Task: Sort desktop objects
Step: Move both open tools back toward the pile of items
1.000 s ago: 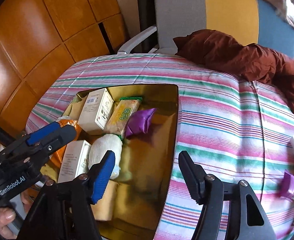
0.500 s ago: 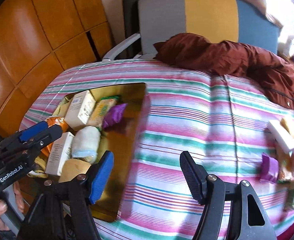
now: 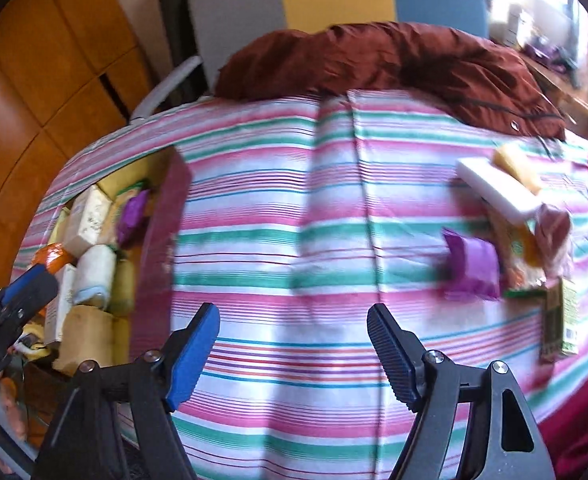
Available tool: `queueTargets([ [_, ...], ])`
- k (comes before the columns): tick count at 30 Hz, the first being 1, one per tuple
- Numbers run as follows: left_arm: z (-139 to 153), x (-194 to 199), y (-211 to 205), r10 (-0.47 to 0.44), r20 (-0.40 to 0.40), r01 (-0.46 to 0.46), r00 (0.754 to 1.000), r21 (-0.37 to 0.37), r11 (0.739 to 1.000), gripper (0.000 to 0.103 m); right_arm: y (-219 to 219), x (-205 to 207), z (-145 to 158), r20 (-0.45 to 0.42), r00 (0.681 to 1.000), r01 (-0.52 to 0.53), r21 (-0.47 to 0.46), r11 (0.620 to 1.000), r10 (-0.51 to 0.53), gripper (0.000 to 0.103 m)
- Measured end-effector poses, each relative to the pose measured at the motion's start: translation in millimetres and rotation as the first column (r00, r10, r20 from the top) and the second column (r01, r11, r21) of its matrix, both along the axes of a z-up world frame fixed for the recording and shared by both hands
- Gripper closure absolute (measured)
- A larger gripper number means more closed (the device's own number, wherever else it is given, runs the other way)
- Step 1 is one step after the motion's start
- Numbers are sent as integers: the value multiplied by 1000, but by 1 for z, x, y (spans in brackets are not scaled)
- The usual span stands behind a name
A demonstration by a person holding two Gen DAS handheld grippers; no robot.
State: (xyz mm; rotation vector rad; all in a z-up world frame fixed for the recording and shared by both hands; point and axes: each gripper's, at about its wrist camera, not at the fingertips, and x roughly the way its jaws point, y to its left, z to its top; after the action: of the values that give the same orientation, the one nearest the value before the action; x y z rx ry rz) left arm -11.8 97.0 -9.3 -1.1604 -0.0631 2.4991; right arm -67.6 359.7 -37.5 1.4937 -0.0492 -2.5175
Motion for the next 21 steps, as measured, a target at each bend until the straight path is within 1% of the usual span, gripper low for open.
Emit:
queueTargets([
  [3,0,3,9,-32,3,32,999,4,999,39,18,-4,1,22,999,35,7,999,-36,26],
  [7,0,6,22,-72,9,72,997,-6,997,39,46,-8,6,39,996,80,21,997,-81,24],
  [10,1,8,33,-115,15,116,993,-7,993,39,73,-11,11,61,991,116,49,992,-119,23],
  [13,1,11,47,-159,16,159,987,-10,987,38,109,-16,17,70,981,175,89,980,-182,23],
  [16,-1,14,61,-198,25,198,980,-15,980,35,151,-22,20,80,958,266,119,957,-276,23],
  [19,-5,16,74,-229,36,230,973,-26,973,35,191,-27,18,112,922,355,130,926,-370,23],
  [21,-7,18,80,-242,45,244,969,-32,969,35,208,-31,13,137,907,379,150,913,-399,23],
])
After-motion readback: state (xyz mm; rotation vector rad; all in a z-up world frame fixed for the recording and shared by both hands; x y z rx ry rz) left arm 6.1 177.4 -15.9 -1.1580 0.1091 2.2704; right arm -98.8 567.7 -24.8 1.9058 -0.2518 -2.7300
